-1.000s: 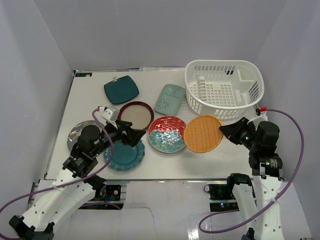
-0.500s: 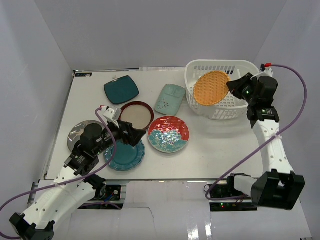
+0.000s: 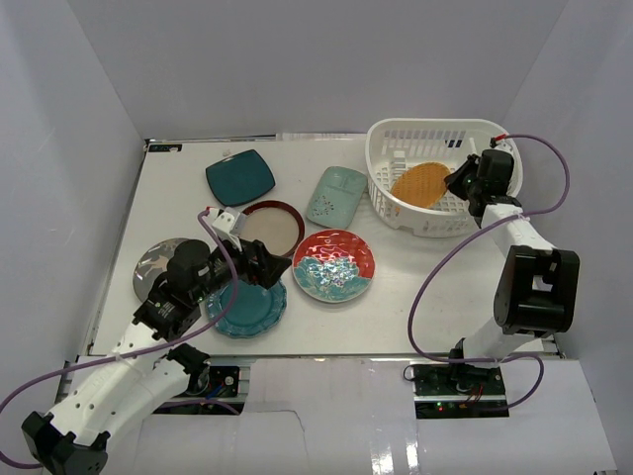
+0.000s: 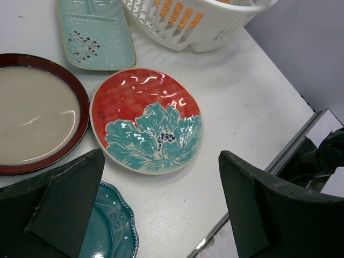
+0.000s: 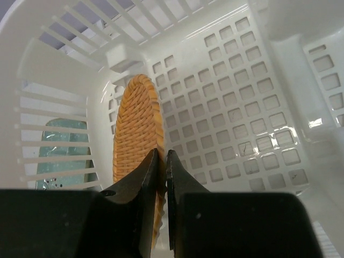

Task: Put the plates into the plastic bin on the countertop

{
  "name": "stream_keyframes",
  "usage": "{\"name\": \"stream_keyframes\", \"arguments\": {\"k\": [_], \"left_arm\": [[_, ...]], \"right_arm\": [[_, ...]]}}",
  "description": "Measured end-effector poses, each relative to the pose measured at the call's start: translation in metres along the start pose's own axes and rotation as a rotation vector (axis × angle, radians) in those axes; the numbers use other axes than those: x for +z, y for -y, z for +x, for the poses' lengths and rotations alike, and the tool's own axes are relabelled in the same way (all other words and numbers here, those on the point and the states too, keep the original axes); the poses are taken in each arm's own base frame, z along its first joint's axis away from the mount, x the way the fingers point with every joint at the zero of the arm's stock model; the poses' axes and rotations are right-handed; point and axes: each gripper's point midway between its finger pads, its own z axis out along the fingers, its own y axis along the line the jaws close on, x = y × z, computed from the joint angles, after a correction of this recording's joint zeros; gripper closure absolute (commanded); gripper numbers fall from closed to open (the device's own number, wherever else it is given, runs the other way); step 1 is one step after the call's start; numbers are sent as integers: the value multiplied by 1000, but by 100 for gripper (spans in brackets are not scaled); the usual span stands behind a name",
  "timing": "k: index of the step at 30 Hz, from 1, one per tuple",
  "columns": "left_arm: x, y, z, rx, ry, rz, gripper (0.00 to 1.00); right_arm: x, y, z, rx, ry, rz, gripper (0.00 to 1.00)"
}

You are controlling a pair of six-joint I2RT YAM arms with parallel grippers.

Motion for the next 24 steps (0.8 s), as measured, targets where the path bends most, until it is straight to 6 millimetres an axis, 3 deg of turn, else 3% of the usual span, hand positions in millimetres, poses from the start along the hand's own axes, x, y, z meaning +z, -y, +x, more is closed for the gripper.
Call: {"name": "stream_keyframes", "arguments": {"k": [3,7,14,18,20,23,24], "left_arm": [[1,0,1,-1,-4,-1,2],[2,-1,2,-2,-8,-3,2],[2,-1,3,-3,-12,-3,2],[3,-1,4,-4,-17,-3,2],[4,-2,5,-5,-22,-3,2],[5,-2,7,-7,-32,-1,2],[6,-2,7,-7,-33,-1,2]], "right_arm": [[4,0,-2,10,10,-6,92],[3,1,-19,29,62,-12,92],[10,28,-53,55,138,56,92],[26,50,-41,45,101,104,92],[34,62,-24,38,48,135,85],[39,75,-1,34,-22,178,47],[38,79,3,32,-36,196,29]]}}
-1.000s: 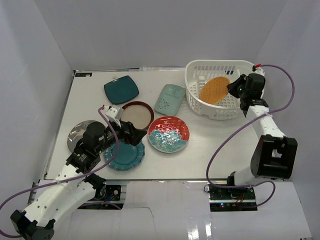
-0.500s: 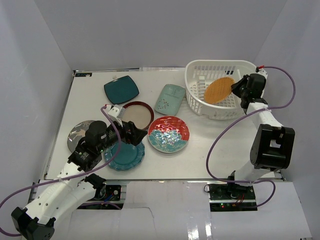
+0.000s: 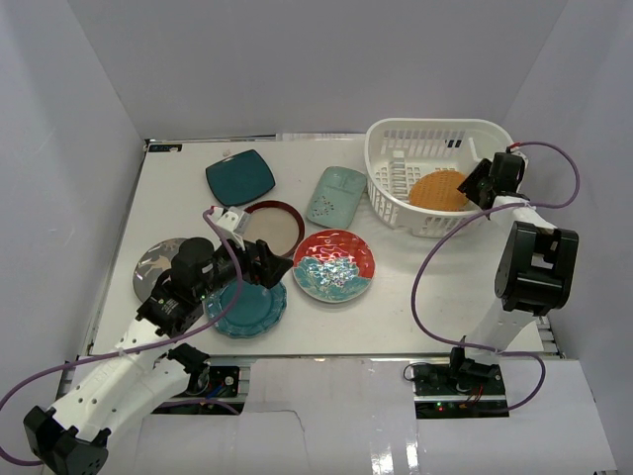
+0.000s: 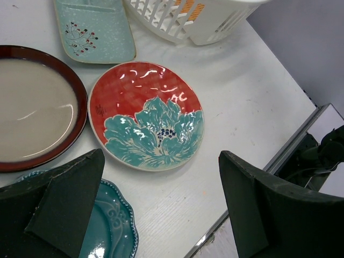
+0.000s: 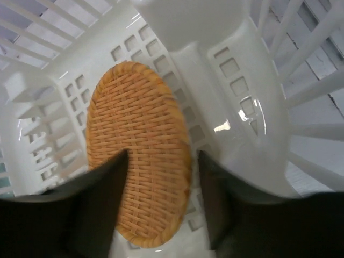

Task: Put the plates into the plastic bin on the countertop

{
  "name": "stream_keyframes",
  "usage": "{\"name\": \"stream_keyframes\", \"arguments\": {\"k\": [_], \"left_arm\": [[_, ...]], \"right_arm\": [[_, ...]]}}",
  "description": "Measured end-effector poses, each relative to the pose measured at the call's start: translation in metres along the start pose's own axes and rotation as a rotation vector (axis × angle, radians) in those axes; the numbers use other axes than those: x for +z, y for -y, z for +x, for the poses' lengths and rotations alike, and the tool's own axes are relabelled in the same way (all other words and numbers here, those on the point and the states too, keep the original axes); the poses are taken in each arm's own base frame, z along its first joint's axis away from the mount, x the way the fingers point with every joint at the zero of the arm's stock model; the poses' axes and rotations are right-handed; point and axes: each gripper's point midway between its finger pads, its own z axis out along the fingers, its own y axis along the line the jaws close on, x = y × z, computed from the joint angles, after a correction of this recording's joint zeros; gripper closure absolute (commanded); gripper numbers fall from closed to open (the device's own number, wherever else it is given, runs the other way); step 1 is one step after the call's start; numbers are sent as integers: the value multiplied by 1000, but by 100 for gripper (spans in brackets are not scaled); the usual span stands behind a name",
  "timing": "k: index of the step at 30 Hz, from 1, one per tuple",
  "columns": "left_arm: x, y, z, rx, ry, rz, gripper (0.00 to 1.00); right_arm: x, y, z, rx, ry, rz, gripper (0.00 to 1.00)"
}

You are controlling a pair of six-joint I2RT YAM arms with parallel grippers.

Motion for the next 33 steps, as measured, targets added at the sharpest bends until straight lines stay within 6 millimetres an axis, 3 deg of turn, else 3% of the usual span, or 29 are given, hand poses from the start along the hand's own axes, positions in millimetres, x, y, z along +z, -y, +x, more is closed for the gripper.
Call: {"name": "stream_keyframes", "arguments": {"k": [3,8,12,14,15,17,18,20,22,24,26,29,31,33], "left_arm": [[0,0,0,0,0,2,2],[0,2,0,0,-3,10,2],[0,2,0,-1,-3,11,2],[0,1,0,-2,-2,8,2],[0,1,0,-2,-1,8,2],[0,0,0,-2,0,6,2],[0,-1,-1,-3,1,4,2],[-1,-1,-1,-3,2,3,2],[0,-1,-1,-4,1,4,2],[0,-1,-1,-4,0,4,2],[0,-1,-1,-4,0,4,2],[0,-2,-1,-5,1,1,2],[0,-3,-2,-7,2,-1,2],[0,-4,-2,-11,3,-3,2]], "right_arm": [[-3,3,0,-20,-3,25,7],[-23,-11,-30,-51,59,3,2],[-66,-47,-61,-86,153,-87,2],[-99,-82,-66,-124,205,-173,2],[-118,-103,-59,-146,229,-234,5],[-157,-138,-24,-186,235,-368,14],[-176,-151,7,-205,213,-444,18],[-205,-157,72,-209,143,-557,21],[-211,-139,130,-191,41,-581,22],[-205,-105,188,-151,-82,-539,21],[-200,-77,231,-110,-182,-483,20],[-202,-55,277,-54,-295,-447,19],[-203,-65,282,4,-305,-482,20],[-199,-72,286,48,-316,-494,29]]}}
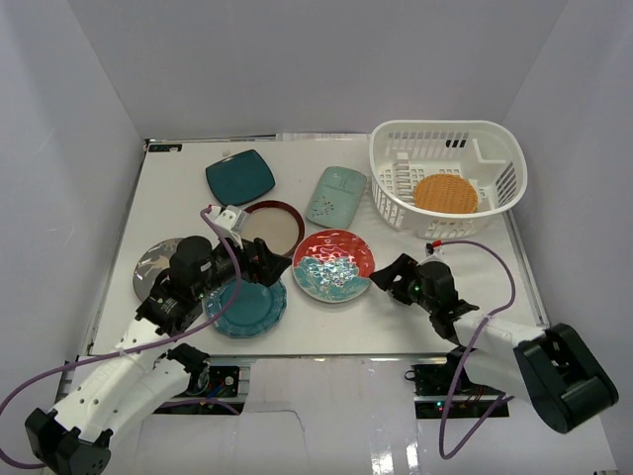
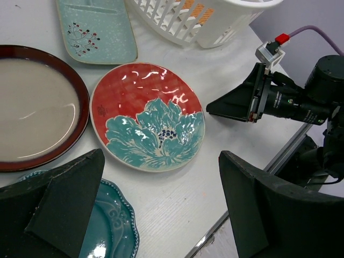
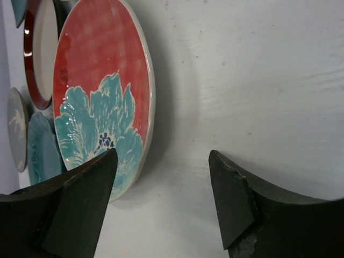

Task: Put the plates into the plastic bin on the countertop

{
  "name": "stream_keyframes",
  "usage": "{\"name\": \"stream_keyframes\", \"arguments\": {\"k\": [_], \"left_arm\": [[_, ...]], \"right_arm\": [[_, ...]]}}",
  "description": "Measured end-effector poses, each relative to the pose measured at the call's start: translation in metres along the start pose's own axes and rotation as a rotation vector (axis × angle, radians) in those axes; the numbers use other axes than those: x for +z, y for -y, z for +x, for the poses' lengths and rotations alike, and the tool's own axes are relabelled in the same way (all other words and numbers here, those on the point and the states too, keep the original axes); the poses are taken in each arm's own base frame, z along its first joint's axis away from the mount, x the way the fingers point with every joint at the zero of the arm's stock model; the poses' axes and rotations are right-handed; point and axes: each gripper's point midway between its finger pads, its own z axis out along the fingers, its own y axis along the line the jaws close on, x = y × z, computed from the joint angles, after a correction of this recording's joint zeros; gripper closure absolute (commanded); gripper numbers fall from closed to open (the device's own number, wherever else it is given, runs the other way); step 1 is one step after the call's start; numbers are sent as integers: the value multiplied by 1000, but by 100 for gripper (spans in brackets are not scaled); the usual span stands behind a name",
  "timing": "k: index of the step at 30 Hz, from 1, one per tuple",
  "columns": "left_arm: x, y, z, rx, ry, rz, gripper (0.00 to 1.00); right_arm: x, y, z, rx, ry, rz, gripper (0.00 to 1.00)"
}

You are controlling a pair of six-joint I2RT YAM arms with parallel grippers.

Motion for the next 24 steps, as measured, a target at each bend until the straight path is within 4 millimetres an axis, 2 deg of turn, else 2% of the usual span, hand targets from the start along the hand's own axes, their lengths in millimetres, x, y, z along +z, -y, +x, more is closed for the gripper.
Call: {"name": "stream_keyframes", "arguments": {"k": [2,7,9,10,11,13,14,16,24], "left_arm": [[0,-1,0,-2,1,-2,2],[1,-2,0,-6,-3,-3,2],[0,-2,0,-7,-2,-3,2],[0,-2,0,-7,-1,-4,2],[0,-2,0,-7,-2,-4,2],[0,-2,0,-7,-1,-4,2],[0,-2,0,-7,-1,-4,2],[0,-2,0,-7,-1,-4,2],[-2,0,-3,-4,10,3,2]], "right_arm": [[8,-6,1,45,-5,-26,43],[32,-16,4,151,-22,-67,47],[41,-20,3,183,-20,-87,53],[44,-21,4,198,-23,-93,58],[45,-21,4,210,-24,-98,71],[47,-18,7,227,-30,-87,82],[46,-17,8,241,-32,-85,88],[41,-20,5,245,-18,-93,92],[-12,-36,-19,99,61,-108,92]]}}
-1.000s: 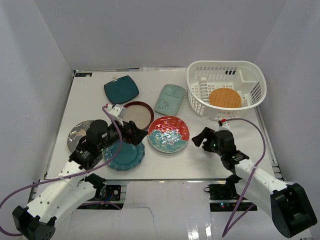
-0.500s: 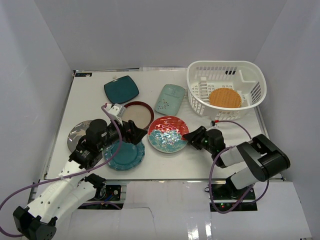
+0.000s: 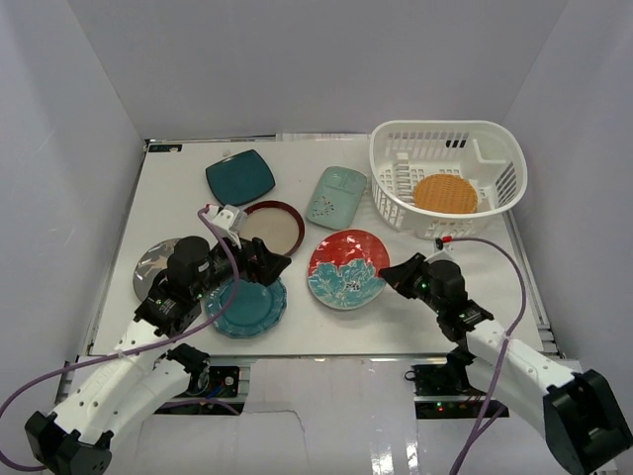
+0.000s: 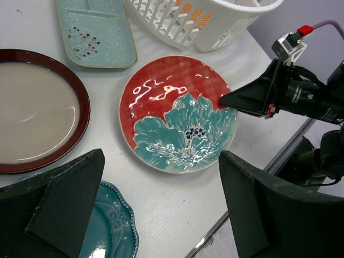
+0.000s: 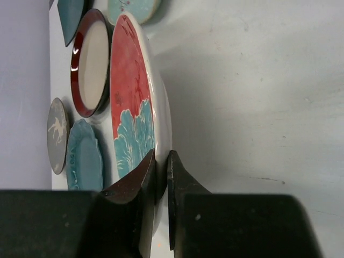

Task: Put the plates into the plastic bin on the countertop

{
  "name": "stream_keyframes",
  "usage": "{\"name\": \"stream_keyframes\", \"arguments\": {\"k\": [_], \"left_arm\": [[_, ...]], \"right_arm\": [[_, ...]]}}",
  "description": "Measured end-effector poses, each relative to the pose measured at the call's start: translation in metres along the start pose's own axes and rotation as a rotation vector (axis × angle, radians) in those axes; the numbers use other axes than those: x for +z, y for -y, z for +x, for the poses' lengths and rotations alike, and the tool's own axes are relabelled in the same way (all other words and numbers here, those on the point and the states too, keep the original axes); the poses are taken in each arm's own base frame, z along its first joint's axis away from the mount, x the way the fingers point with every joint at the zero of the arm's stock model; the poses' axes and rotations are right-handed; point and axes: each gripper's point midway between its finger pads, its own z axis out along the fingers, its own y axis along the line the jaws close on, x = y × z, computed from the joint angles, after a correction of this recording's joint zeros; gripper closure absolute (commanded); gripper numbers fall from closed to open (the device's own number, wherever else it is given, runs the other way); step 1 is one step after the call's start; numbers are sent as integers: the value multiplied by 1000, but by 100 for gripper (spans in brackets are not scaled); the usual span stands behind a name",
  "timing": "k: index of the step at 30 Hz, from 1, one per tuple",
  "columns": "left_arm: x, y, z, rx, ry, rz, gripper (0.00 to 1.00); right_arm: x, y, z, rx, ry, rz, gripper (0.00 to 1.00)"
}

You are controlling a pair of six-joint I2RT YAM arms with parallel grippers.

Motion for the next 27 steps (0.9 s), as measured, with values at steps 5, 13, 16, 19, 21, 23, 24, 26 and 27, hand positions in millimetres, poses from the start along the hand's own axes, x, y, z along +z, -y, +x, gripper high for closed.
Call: {"name": "stream_keyframes", "arguments": {"k": [5,13,16,19,21,23,24,26,27], "left_arm": [[-4,1,-12,9,36,-7,2],[-11,2,-25,18,82,-14,2],[-12,3,-26,19,87,-10,2],[-13,5,-27,21,92,-5,2],[-14,6,-27,23,93,-1,2],[-14,8,-26,24,91,6,2],[-14,9,-26,24,89,9,2],[-13,10,-25,25,86,13,2],[-13,11,-24,25,85,15,2]], "right_arm": [[-17,-37,-42,-90,35,2,92],[-37,-106,-212,-59,332,-63,92],[-46,-105,-280,-64,460,-35,92],[-46,-85,-331,-66,546,37,92],[-39,-63,-353,-65,567,104,92],[-26,-39,-364,-58,556,172,92],[-18,-28,-366,-55,540,201,92],[-2,-3,-362,-46,491,259,92],[4,8,-358,-40,467,284,92]]}}
